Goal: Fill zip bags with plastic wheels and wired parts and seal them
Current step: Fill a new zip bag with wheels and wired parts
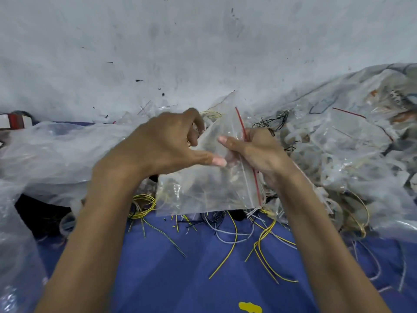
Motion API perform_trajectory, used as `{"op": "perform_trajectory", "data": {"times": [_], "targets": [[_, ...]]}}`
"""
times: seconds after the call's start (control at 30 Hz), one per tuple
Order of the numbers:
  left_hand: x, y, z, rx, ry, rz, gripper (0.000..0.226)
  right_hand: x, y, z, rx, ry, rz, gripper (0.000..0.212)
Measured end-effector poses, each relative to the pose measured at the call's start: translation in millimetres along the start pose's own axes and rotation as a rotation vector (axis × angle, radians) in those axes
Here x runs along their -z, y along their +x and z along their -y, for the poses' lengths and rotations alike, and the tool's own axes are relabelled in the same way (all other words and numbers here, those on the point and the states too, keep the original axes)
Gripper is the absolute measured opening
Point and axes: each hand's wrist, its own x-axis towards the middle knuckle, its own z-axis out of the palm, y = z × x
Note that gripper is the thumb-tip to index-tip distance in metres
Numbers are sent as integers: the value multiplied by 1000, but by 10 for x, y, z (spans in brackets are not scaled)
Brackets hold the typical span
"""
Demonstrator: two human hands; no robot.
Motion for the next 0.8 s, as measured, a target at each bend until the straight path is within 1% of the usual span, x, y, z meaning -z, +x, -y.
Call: {"op": "perform_trajectory", "data": {"times": [0.07,0.1,0.13,0.2,0.23,0.27,0.33,0.4,0.43,0.5,0.6,0.67,0.73,0.8], "targets": [[-34,22,-45,-36,19,-30,83,-85,-9,19,-8,137,50,18],[-67,25,-58,-46,47,-36,73,-113,-6,19,-18,210,113,18],[-102,39,-48,-62,85,-67,59,-123,-7,23,-27,259,188,17],[-121,59,12,-103,101,-159,30,-103,-24,43,-39,335,340,17],[-111,59,48,-121,66,-195,21,-89,-38,56,-36,367,395,16],[-94,56,85,-142,27,-228,16,-78,-50,68,-30,374,405,14],[-74,36,139,-173,-9,-267,18,-90,-51,86,-12,329,319,13],[-79,26,173,-188,-33,-258,16,-122,-42,82,19,272,208,23],[-79,21,186,-184,-50,-251,21,-139,-36,80,37,253,179,26],[-40,7,205,-169,-72,-257,23,-149,-31,74,56,254,136,28],[94,-50,256,-146,-75,-372,16,-86,-16,46,30,217,28,23],[183,-111,283,-140,-80,-490,21,-33,5,13,-3,111,-37,23],[219,-154,229,-174,-55,-573,30,-33,7,5,-38,41,-12,23],[197,-161,113,-224,-83,-610,31,-82,-3,29,-52,62,46,21]]}}
